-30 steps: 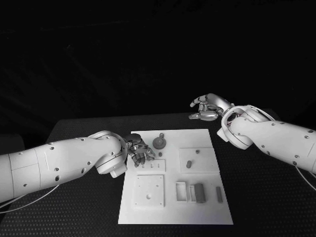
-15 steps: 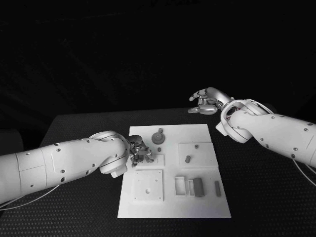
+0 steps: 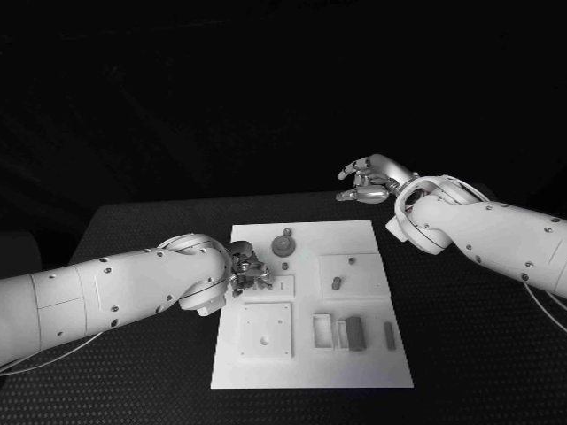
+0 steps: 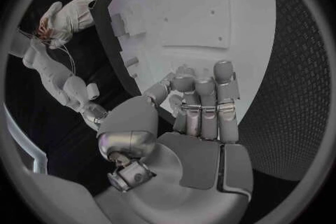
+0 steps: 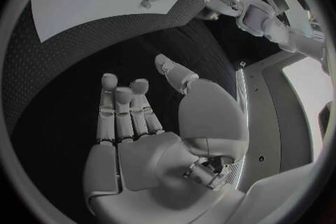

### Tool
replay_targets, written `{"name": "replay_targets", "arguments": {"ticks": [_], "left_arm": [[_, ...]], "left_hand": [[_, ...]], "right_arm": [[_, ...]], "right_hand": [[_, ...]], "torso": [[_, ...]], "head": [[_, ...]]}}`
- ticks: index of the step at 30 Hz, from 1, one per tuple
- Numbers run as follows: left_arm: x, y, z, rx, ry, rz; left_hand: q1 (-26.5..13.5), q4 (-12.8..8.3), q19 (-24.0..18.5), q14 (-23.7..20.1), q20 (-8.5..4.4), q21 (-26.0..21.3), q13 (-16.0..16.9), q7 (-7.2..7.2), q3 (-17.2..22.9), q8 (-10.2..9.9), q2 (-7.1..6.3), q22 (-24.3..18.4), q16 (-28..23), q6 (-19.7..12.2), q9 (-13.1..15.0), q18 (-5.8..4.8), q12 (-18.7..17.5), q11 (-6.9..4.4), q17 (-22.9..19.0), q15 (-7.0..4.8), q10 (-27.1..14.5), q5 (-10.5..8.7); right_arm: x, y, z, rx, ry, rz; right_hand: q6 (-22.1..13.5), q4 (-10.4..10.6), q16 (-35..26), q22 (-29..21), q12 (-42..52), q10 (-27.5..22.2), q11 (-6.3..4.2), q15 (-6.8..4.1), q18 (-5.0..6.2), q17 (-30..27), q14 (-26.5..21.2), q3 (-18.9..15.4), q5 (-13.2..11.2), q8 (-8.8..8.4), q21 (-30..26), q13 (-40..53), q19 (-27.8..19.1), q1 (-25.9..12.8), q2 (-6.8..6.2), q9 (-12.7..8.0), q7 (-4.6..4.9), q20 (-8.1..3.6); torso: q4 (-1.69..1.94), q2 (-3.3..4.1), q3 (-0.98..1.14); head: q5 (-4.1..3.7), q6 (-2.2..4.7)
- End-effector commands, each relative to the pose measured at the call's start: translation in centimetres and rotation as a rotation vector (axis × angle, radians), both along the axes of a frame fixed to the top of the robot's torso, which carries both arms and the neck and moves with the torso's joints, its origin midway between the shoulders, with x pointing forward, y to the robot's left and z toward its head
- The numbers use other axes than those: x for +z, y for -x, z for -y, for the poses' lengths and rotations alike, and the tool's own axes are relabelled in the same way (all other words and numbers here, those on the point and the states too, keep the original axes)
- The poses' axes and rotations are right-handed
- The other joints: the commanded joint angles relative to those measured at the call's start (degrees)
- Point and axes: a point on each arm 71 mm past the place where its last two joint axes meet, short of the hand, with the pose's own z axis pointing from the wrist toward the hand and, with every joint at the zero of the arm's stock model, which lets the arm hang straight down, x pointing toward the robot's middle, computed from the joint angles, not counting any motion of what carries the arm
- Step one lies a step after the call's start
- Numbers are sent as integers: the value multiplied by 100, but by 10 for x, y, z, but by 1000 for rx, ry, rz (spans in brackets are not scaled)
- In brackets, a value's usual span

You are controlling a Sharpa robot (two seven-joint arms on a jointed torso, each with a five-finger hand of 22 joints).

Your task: Assemble the parts on the task board

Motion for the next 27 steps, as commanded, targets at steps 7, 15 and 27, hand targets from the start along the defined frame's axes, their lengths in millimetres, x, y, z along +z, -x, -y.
{"name": "replay_targets", "arguments": {"ticks": [7, 15, 27], "left_arm": [[-2, 1, 5, -30, -28, -8], [-3, -1, 5, -21, -35, 1], [-5, -1, 7, -19, -41, -3]], "left_hand": [[81, 0, 17, -99, -79, 41, 34, -313, 30, -221, -17, 118, 144, 567, 194, 145, 23, -126, -155, -27, -208, -2], [79, 1, 2, -137, -85, 40, 41, -298, 15, -312, -16, 115, 197, 591, 129, 134, 1, -111, -230, -29, -236, -3], [71, 4, 3, -149, -90, 44, 45, -292, -1, -353, -11, 115, 236, 608, 103, 128, -11, -105, -270, -32, -244, -3]], "right_arm": [[0, 1, -2, 21, -1, -6], [0, 1, -2, 22, -1, -6], [0, 1, -3, 25, -1, -7]], "right_hand": [[38, -9, 32, 7, 24, -846, 88, -13, 31, -11, -44, -44, 10, 25, -15, -13, -8, 2, 54, -9, 67, 55], [36, -12, 34, 7, 27, -847, 88, -13, 31, -14, -46, -49, 10, 25, -16, -17, -9, 1, 59, -12, 67, 57], [35, -15, 36, 8, 30, -849, 89, -12, 31, -18, -48, -56, 11, 27, -17, -23, -11, -2, 64, -16, 68, 60]], "torso": [[4, -1, -1], [2, 0, 0], [4, -1, 1]], "head": [[2, -24], [-4, -20], [-9, -22]]}}
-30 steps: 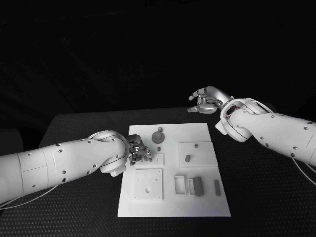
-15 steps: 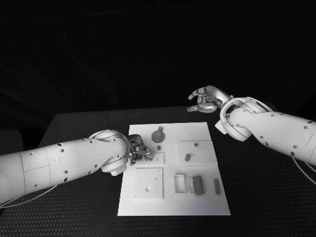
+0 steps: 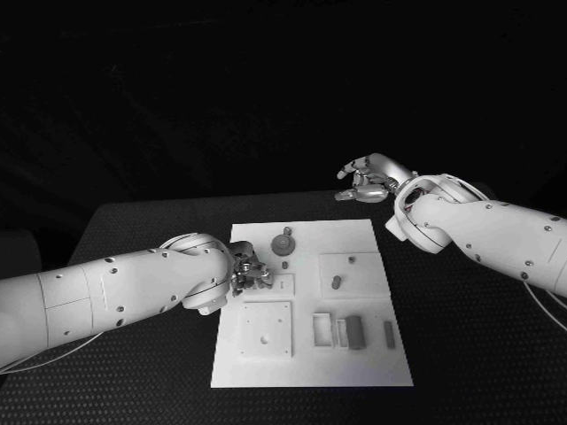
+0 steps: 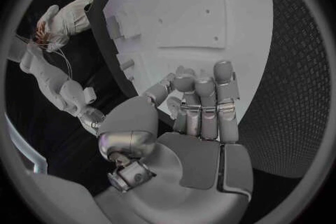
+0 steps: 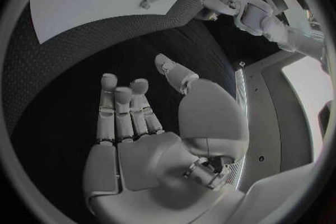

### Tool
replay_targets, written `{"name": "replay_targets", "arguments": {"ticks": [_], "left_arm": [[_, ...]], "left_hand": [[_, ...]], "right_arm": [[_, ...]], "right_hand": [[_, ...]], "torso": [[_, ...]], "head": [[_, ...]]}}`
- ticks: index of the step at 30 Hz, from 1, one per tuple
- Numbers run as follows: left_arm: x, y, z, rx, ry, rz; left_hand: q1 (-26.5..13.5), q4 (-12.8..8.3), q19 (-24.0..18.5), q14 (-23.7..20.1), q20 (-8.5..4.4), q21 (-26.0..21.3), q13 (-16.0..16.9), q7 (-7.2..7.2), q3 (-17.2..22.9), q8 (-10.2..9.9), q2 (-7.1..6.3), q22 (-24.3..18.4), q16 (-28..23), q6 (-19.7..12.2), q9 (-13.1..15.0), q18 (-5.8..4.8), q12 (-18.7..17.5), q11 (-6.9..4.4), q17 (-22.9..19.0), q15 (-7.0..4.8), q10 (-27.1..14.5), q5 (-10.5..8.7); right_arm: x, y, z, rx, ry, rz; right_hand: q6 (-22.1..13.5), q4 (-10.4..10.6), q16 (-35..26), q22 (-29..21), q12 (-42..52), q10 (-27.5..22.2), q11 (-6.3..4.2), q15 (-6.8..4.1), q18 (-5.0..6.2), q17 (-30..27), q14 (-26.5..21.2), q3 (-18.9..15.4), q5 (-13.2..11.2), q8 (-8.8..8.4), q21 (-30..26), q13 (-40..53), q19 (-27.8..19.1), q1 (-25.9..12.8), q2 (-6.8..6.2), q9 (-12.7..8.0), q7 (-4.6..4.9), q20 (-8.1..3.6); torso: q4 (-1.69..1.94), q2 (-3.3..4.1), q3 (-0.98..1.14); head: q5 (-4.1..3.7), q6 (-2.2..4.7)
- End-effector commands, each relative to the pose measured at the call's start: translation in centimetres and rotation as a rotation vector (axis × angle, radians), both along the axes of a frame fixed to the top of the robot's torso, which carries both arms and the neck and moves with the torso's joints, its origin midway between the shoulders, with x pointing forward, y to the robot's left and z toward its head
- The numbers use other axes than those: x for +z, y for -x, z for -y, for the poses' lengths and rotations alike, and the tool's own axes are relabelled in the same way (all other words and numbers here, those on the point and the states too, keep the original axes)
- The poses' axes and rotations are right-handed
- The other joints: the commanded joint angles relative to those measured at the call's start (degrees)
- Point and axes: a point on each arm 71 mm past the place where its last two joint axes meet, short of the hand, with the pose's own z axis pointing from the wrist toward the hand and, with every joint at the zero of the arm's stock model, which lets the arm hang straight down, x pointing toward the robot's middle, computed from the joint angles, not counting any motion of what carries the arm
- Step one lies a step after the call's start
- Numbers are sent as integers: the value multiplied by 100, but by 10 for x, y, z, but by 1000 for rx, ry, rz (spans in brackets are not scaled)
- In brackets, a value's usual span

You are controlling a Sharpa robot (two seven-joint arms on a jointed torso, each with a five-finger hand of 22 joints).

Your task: Assemble the parts on the task board

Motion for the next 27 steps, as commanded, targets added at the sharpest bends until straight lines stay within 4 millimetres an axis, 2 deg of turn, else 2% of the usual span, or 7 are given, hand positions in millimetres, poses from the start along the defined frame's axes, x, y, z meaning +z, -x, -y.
{"name": "replay_targets", "arguments": {"ticks": [1, 20, 23, 27], "left_arm": [[-1, 1, 3, -11, -9, -5], [-5, 0, 4, -18, -19, -22], [-5, 0, 4, -20, -20, -23], [-5, 0, 4, -22, -22, -25]], "left_hand": [[41, 6, 34, -78, -57, 23, 8, -257, -3, -41, 29, 117, 49, 567, -4, 132, -11, -139, -20, -33, -172, 21], [-12, 16, 41, -95, -67, 27, 15, -260, -44, -88, 33, 114, 111, 609, -32, 125, -19, -141, -85, -42, -162, 20], [-30, 22, 48, -96, -70, 29, 15, -263, -60, -96, 12, 114, 131, 629, -36, 123, -19, -145, -104, -45, -154, 20], [-41, 40, 62, -99, -79, 33, 12, -272, -80, -114, -79, 111, 169, 663, -46, 123, -24, -154, -144, -52, -136, 20]], "right_arm": [[0, 1, -2, 18, -1, -3], [0, 1, -3, 23, -1, -6], [0, 1, -3, 25, -1, -8], [0, 1, -3, 26, -2, -9]], "right_hand": [[35, 1, 37, 10, 31, -829, 69, -3, 42, -7, -18, -41, 11, 27, -17, -10, 10, -2, 64, -6, 68, 39], [38, -3, 40, 10, 36, -831, 69, -3, 42, -14, -23, -49, 12, 32, -20, -19, 7, -4, 73, -11, 67, 42], [38, -4, 41, 11, 37, -832, 69, -3, 42, -15, -23, -50, 12, 33, -20, -21, 6, -5, 73, -12, 68, 43], [39, -5, 42, 11, 38, -832, 69, -3, 42, -16, -24, -52, 12, 34, -20, -23, 6, -6, 73, -12, 67, 44]], "torso": [[-3, 1, 1], [0, -2, 2], [1, -1, 3], [0, -2, 4]], "head": [[0, -1], [-15, -21], [-16, -22], [-17, -26]]}}
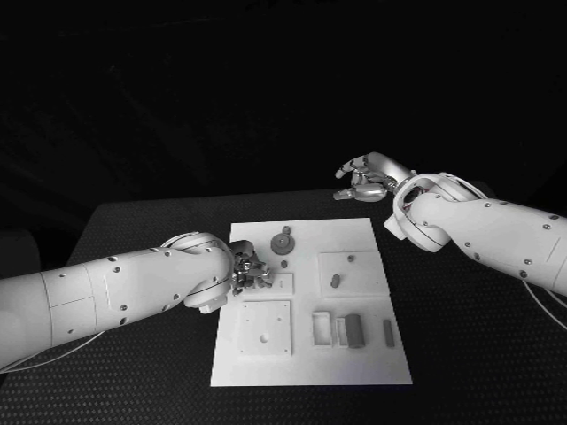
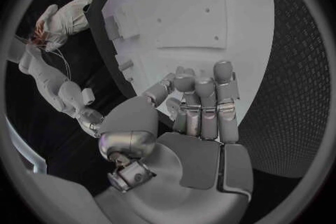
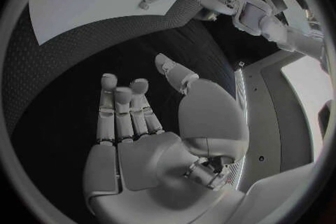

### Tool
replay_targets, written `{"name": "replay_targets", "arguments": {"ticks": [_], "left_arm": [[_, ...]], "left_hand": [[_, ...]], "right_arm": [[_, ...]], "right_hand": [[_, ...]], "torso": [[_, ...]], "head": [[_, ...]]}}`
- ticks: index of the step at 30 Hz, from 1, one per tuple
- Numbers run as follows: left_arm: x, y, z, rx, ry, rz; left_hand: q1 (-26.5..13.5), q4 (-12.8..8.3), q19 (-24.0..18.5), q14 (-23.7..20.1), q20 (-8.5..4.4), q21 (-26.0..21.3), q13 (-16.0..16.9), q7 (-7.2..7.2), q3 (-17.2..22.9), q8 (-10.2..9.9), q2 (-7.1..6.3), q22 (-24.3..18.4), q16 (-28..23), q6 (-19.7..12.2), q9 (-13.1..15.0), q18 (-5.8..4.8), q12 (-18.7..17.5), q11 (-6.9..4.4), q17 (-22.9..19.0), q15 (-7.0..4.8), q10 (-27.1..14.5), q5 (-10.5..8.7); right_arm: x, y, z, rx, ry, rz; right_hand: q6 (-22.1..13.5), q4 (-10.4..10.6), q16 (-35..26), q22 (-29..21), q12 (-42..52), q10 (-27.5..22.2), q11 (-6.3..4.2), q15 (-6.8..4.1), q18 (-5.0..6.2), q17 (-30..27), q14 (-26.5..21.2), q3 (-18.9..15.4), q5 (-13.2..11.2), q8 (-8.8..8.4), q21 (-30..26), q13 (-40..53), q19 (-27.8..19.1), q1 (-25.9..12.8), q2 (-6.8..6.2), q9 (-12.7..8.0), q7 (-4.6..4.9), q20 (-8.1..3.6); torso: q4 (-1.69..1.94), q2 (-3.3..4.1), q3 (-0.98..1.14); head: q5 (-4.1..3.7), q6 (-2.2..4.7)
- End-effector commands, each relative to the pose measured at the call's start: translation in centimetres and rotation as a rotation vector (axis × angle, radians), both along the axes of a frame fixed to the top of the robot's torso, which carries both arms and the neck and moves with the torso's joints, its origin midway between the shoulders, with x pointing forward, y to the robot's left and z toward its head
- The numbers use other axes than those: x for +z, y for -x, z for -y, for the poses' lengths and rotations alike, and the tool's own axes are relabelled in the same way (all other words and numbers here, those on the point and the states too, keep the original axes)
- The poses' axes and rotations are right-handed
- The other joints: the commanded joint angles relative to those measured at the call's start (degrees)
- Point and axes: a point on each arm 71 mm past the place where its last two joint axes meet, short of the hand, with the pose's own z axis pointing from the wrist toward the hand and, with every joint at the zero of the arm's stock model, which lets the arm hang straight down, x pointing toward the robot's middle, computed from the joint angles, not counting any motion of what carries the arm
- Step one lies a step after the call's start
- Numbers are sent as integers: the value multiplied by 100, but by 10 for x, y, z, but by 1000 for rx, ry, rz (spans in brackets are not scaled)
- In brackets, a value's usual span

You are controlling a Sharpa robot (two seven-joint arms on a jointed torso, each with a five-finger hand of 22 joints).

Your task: Assemble the parts on the task board

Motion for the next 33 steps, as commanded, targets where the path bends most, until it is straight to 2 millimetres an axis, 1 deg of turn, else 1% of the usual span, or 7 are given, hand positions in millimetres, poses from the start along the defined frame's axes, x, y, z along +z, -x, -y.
{"name": "replay_targets", "arguments": {"ticks": [1, 7, 16, 22, 24, 25, 33], "left_arm": [[-3, 2, 2, -21, -12, -21], [-3, 3, 3, -27, -16, -25], [-3, 2, 4, -35, -23, -16], [-3, 2, 4, -35, -22, -15], [-3, 2, 4, -35, -22, -15], [-3, 2, 4, -35, -22, -15], [-2, 2, 5, -37, -19, -13]], "left_hand": [[-21, -2, 62, -83, -83, 32, 0, -252, -28, -25, -77, 111, 28, 641, -13, 123, -26, -152, -23, -70, -136, 18], [11, 6, 72, -93, -92, 30, -8, -256, -31, -55, -198, 108, 69, 664, -26, 121, -37, -157, -76, -78, -123, 18], [58, 45, 107, -102, -106, 37, -120, -202, -35, -271, -350, 108, 194, 574, -237, 115, -65, -110, -159, -88, -32, 18], [24, 98, 117, -121, -111, 31, -162, -198, -89, -319, -521, 104, 238, 598, -306, 109, -68, -106, -220, -92, -22, 18], [1, 112, 120, -125, -112, 29, -171, -196, -124, -330, -538, 104, 252, 603, -321, 107, -65, -105, -236, -93, -19, 18], [-43, 53, 114, -136, -117, 28, -183, -202, -259, -349, -467, 109, 275, 604, -345, 107, -59, -95, -263, -94, -21, 22], [-133, 33, 106, -161, -122, 7, -220, -198, -482, -379, -515, 102, 326, 637, -401, 100, -44, -107, -342, -103, -29, 23]], "right_arm": [[0, 1, -2, 19, -1, -6], [0, 1, -1, 19, -1, -6], [0, 1, -1, 20, -1, -7], [0, 1, -2, 22, 0, -8], [0, 1, -1, 21, 0, -9], [0, 1, -1, 21, 0, -9], [0, 1, -2, 23, 0, -10]], "right_hand": [[39, 11, 20, 7, 39, -831, 69, -5, 47, -7, -23, -37, 12, 35, -21, -6, 6, -6, 73, -6, 67, 44], [40, 11, 21, 7, 40, -832, 69, -5, 47, -9, -25, -40, 12, 36, -22, -9, 5, -9, 73, -7, 67, 45], [41, 9, 22, 7, 42, -834, 69, -5, 47, -12, -27, -44, 12, 38, -23, -13, 2, -11, 70, -9, 67, 46], [41, 7, 22, 7, 43, -835, 69, -5, 47, -14, -29, -45, 12, 39, -25, -16, 0, -11, 69, -11, 67, 47], [41, 7, 22, 8, 44, -835, 69, -5, 47, -15, -30, -46, 12, 40, -26, -17, -1, -11, 67, -12, 67, 48], [41, 6, 22, 8, 44, -836, 69, -5, 47, -16, -31, -46, 13, 40, -26, -18, -2, -11, 67, -12, 67, 48], [39, 4, 22, 7, 45, -838, 69, -4, 47, -19, -34, -47, 13, 40, -28, -22, -5, -9, 67, -15, 67, 49]], "torso": [[-1, 1, -2], [0, -3, -1], [-1, -1, 1], [0, 0, 3], [0, 0, 2], [1, 1, 1], [5, 2, -6]], "head": [[-1, -4], [2, -12], [0, -17], [-5, -23], [-6, -25], [-6, -25], [-9, -23]]}}
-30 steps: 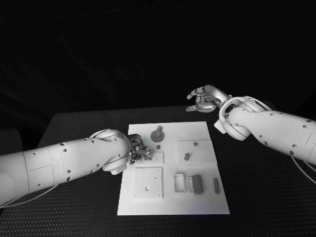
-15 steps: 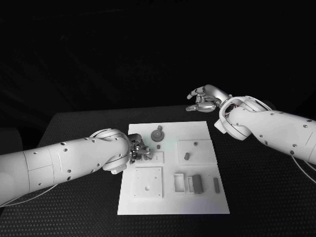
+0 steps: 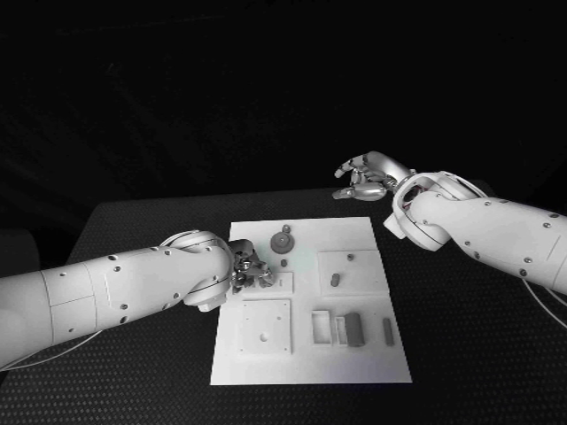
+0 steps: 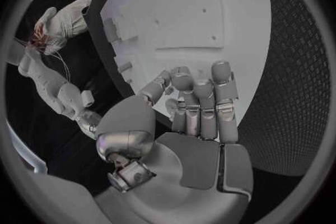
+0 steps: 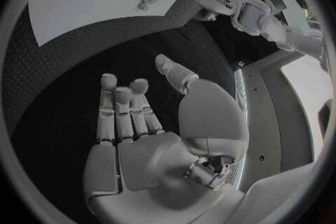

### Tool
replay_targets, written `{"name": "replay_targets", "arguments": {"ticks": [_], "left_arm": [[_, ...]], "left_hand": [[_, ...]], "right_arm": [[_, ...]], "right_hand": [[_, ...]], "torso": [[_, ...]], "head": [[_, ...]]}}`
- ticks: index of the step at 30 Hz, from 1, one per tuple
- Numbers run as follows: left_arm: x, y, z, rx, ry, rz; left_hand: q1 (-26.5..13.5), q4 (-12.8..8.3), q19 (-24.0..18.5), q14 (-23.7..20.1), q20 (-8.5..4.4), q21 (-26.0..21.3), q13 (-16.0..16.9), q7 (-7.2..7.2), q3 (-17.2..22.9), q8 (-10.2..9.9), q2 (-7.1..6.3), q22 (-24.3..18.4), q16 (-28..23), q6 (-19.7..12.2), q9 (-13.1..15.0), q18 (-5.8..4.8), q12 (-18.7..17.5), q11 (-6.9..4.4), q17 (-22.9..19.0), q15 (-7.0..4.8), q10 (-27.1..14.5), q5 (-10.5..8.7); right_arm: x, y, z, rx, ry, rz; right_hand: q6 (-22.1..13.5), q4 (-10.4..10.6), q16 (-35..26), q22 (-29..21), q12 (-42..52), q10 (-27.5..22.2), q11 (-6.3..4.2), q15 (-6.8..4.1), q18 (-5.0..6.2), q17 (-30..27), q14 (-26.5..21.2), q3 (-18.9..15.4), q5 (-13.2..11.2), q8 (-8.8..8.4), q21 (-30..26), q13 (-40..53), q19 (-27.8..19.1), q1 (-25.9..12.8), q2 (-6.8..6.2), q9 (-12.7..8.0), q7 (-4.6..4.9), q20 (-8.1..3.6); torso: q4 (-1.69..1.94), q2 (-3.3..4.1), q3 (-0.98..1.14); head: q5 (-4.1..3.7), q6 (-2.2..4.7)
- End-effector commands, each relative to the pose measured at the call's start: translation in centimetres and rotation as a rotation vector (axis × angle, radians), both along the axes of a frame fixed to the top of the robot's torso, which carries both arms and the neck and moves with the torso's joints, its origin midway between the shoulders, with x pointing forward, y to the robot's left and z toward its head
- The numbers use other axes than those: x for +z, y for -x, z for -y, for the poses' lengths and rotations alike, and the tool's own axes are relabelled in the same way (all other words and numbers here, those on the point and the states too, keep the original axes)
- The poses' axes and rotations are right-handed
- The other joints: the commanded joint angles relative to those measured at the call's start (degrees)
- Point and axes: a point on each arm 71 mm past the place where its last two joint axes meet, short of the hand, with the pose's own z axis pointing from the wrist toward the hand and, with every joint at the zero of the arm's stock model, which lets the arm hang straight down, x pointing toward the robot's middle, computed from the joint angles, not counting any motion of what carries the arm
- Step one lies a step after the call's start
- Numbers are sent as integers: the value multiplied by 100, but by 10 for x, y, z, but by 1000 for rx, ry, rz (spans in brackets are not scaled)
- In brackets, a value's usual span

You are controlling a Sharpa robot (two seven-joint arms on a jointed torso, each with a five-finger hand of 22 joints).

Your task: Assemble the parts on the task board

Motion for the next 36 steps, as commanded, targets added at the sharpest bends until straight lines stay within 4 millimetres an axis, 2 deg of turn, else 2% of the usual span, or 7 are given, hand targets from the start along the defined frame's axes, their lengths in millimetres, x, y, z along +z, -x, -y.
{"name": "replay_targets", "arguments": {"ticks": [1, 11, 15, 22, 36], "left_arm": [[-2, 3, 5, -24, -1, -14], [-2, 2, 2, -20, -3, -13], [-2, 1, 1, -16, -3, -12], [-2, 1, 0, -17, -4, -15], [-3, -1, -2, -15, -17, -13]], "left_hand": [[-86, 23, 5, -59, -26, -19, -12, 121, -65, 14, -26, 99, 40, 144, 6, 99, -2, 10, -24, -1, 1, 12], [-145, 97, 14, -67, -35, -34, -32, 113, -121, 4, -40, 94, 78, 168, -20, 101, 13, 2, -70, -8, 3, 11], [-103, 124, 17, -73, -42, -41, -46, 106, -86, 2, 122, 95, 103, 186, -34, 104, 23, -5, -100, -14, 3, 16], [86, 39, 7, -98, -45, -54, -83, 95, 60, 8, 438, 105, 162, 239, -62, 93, 47, -15, -180, -18, -7, 18], [130, -14, 25, -108, -49, -40, -140, 27, 175, 172, 606, 118, 270, 417, 73, 71, 107, -76, -295, -20, 1, 19]], "right_arm": [[0, 0, -2, 18, 1, -4], [0, 0, -2, 20, 2, -7], [0, 0, -2, 21, 2, -8], [-1, 0, -2, 23, 4, -13], [-1, 0, -2, 24, 6, -15]], "right_hand": [[39, -13, 23, 10, 23, -817, 49, -13, 79, -9, -26, -31, 13, 19, -28, -6, -5, 13, 45, -6, 67, 49], [36, -14, 23, 10, 24, -819, 49, -13, 79, -13, -30, -32, 14, 19, -31, -11, -8, 13, 45, -9, 68, 51], [35, -15, 23, 10, 25, -820, 49, -13, 79, -14, -31, -32, 14, 19, -32, -13, -9, 14, 46, -10, 68, 51], [34, -16, 23, 10, 26, -820, 50, -12, 79, -17, -33, -32, 14, 20, -34, -16, -11, 16, 50, -12, 68, 52], [32, -18, 25, 10, 29, -822, 50, -12, 79, -21, -37, -33, 14, 21, -36, -21, -15, 17, 53, -16, 69, 54]], "torso": [[5, 3, -6], [1, 3, -8], [6, 2, -8], [2, 2, -10], [5, 0, -4]], "head": [[1, 1], [-3, -3], [-5, -9], [-5, -8], [-10, -22]]}}
